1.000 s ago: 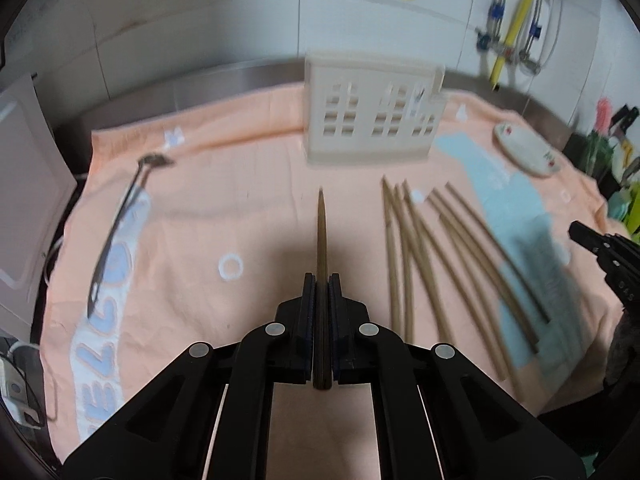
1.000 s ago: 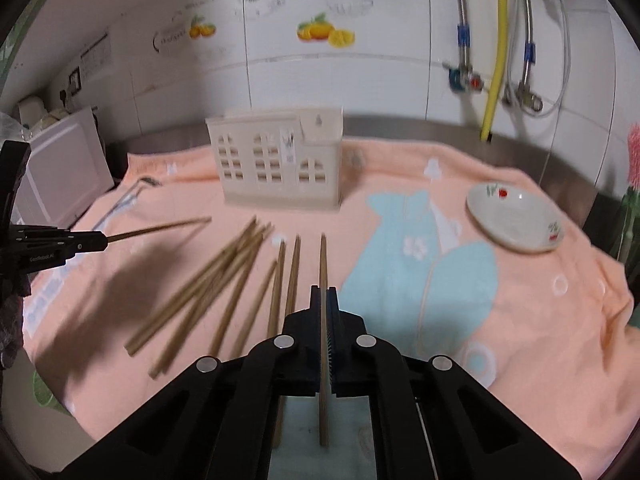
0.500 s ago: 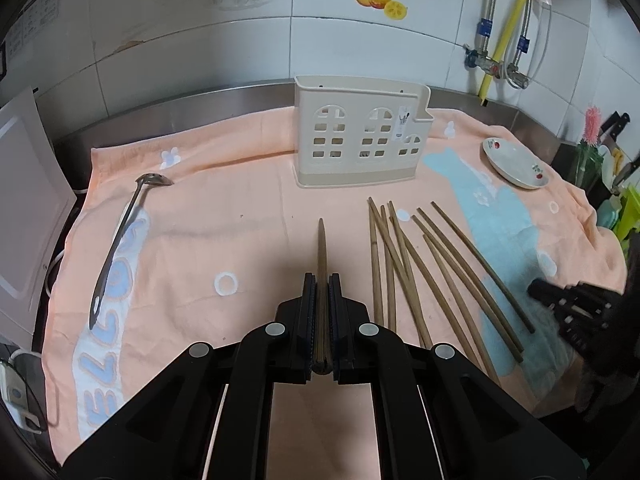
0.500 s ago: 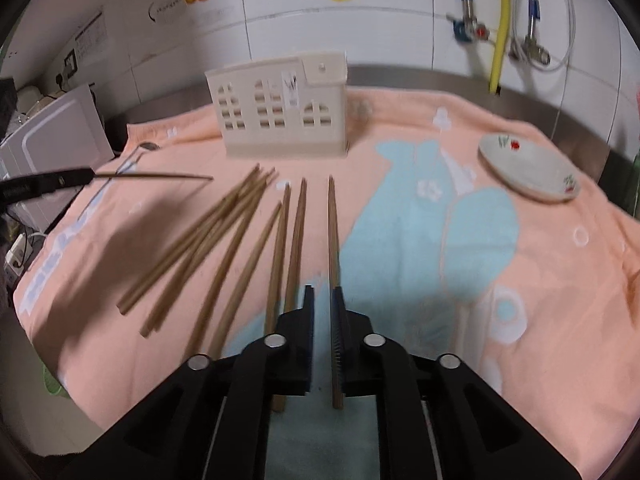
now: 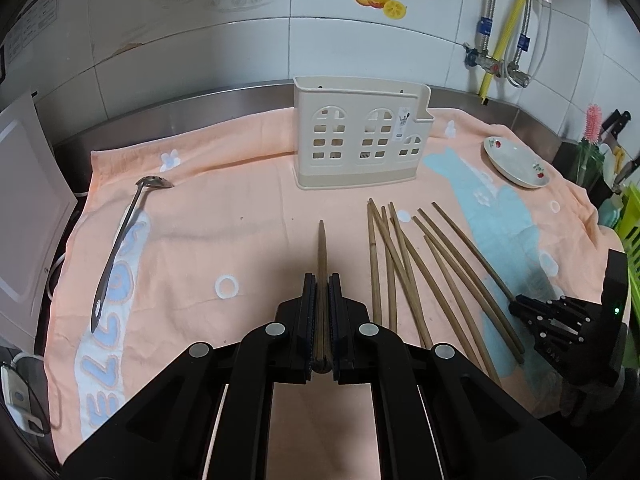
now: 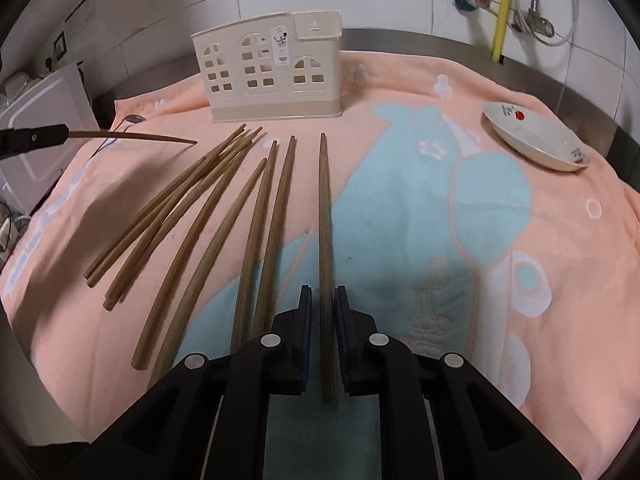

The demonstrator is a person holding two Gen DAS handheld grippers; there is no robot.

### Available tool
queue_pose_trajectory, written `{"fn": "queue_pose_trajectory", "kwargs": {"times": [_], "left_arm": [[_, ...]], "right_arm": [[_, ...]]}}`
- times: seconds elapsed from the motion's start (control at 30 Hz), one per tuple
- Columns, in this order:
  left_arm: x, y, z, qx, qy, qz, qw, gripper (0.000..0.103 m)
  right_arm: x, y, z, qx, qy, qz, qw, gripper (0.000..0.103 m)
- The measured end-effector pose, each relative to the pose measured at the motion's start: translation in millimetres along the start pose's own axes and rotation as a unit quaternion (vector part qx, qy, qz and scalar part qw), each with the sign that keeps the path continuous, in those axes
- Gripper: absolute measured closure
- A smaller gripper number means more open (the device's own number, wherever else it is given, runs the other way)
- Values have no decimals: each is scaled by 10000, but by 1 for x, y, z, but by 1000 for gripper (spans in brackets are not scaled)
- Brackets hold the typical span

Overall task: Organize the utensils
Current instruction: 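Lift the left tool's chopstick toward the white holder while the right tool carries its chopstick there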

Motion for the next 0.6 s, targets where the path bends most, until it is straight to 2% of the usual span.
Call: {"fn": "queue_pose_trajectory", "kwargs": {"times": [0.13,0.27,0.6], "left_arm": [[-1,0,1,16,8,11,10000,98],[-3,-3,-1,24,12,56,10000,98],[-20,-15,-1,28,52,295,9995,98]], "right_arm": [[-2,1,0,59,-69,-63,9999,96],[-5,-6,0,55,-61,-21,10000,96],[-57,-61,-17,53,-417,855,9954,96]]}}
Point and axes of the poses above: each gripper's, at about its wrist camera, not at the fingertips, and y roughly the way its jaws point, z to its right, x to its underside, the point moved 3 cm from there along y, roughly the way its jaws point, and after that the axes turned 2 degrees about -x, right-handed, at the moved point
